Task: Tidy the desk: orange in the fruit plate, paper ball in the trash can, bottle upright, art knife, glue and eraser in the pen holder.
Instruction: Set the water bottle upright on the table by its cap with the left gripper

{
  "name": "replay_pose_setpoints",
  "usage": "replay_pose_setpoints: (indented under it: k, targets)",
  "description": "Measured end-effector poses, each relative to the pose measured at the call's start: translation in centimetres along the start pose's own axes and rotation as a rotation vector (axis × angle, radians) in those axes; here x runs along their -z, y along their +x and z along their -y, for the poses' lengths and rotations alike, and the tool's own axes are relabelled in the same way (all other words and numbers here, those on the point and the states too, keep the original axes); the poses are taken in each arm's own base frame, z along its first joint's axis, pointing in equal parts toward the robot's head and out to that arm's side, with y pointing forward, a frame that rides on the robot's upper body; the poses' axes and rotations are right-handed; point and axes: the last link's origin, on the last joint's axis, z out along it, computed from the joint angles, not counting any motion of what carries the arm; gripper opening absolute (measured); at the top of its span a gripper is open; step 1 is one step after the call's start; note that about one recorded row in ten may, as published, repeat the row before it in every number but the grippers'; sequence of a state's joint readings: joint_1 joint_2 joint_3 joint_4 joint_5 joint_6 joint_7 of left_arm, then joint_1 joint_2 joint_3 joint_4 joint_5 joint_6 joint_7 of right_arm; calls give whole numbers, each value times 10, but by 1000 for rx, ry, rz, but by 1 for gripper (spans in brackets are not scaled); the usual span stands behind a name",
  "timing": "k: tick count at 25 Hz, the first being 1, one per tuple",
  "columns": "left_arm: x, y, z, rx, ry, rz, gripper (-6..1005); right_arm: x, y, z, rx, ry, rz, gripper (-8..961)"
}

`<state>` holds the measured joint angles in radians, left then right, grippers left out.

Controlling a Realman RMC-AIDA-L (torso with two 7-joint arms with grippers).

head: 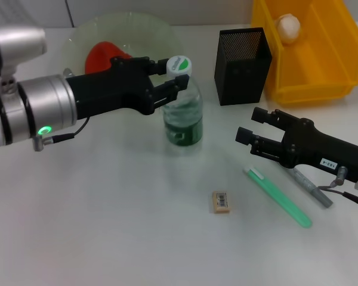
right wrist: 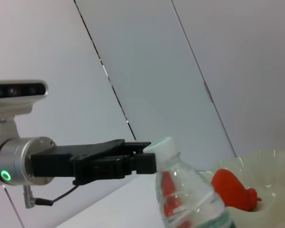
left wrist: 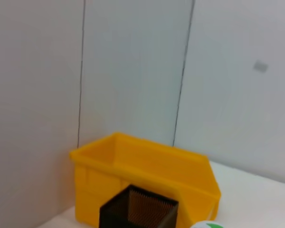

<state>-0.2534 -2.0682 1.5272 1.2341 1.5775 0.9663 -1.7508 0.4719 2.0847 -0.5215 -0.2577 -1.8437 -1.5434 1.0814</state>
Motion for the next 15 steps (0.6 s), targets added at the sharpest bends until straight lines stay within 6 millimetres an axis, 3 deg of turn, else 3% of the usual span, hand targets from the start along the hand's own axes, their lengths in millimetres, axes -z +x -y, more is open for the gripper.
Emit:
replay_pose_setpoints:
  k: [3,8,10,15]
  targets:
    - [11,-15,5,-60,-24,-106,430,0,0,0,1,0,0,788]
    - [14,-19,6,-67,-29,-136,430,-1,0,0,1,1,-1,788]
    - [25,-30,14,-57,-17,-240,428,-1,0,0,1,1,-1,788]
    - [32,-39,16,-42,-3,-309,424,-1,0,0,1,-1,-1,789]
